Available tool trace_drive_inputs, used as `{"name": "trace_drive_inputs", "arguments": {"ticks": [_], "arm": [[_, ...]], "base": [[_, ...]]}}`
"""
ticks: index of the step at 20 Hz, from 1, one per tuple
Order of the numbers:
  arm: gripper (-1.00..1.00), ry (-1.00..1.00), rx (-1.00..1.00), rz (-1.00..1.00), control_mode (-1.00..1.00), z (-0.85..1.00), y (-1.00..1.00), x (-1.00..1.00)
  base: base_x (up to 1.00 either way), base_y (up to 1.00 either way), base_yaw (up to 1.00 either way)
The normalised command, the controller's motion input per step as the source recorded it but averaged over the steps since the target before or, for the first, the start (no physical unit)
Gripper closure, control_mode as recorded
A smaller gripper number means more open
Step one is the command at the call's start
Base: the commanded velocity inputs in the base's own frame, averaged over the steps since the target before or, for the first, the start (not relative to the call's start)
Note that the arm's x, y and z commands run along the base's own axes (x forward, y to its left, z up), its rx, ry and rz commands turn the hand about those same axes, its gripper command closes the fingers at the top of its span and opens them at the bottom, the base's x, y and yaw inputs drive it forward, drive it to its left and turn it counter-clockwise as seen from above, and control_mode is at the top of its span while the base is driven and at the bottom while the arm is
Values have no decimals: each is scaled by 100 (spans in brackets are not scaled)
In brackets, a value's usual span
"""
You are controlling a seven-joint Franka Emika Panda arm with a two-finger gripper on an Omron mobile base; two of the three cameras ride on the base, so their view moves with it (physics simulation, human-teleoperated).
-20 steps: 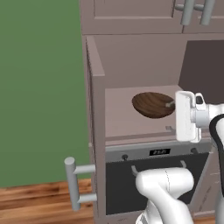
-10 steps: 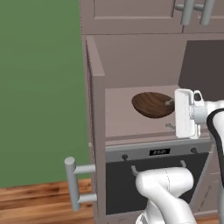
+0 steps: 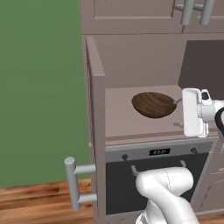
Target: Open the cabinet. Place the bowl and condiment on the counter. Then place the lime and garlic on the cutting board.
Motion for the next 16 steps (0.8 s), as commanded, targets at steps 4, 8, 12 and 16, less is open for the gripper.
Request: {"name": "trace_drive_inputs", "arguments": {"ticks": [4, 8, 12, 16], "arm": [[-100, 0, -9, 0, -100, -23, -25, 9], [-100, 0, -10, 0, -100, -23, -18, 14], [-100, 0, -9, 0, -100, -10, -12, 17], [-100, -1, -7, 0, -100, 0, -5, 21]], "base": [[0, 0, 0], [0, 0, 0], [0, 0, 0], [0, 0, 0]]}}
